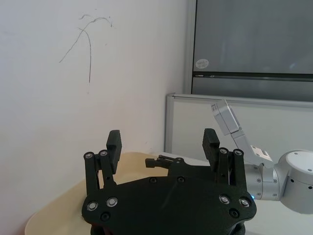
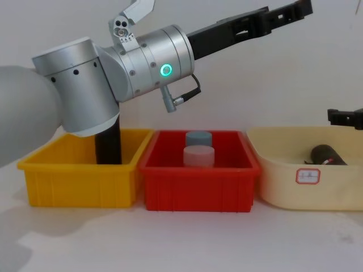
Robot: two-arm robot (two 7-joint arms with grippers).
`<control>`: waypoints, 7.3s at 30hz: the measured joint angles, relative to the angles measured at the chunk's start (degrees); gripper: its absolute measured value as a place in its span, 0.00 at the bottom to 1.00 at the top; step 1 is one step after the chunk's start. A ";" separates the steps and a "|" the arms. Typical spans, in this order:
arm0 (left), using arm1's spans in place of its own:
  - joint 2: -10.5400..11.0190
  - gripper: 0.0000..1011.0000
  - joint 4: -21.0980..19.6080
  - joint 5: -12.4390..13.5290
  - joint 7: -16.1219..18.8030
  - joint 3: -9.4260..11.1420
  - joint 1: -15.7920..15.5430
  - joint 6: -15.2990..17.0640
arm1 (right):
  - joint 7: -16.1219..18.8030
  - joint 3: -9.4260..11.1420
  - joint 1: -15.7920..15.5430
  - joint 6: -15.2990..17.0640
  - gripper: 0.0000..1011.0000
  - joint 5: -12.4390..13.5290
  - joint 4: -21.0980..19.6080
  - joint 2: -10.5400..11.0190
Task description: Pick up the garbage bag with the one hand and transfer it to the other hand.
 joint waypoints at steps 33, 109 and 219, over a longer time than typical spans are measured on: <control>3.97 0.99 -4.86 2.25 8.74 -2.29 2.54 -1.82 | -0.04 0.10 0.03 0.00 0.99 0.01 0.10 0.00; 16.79 0.99 -19.30 11.85 32.00 -14.88 14.50 -2.22 | 19.35 -11.09 9.46 8.46 0.99 4.86 5.82 -2.08; 16.87 0.99 -19.37 11.89 32.12 -14.96 14.58 -2.23 | 17.87 -21.55 18.73 2.49 0.66 3.66 22.71 -7.53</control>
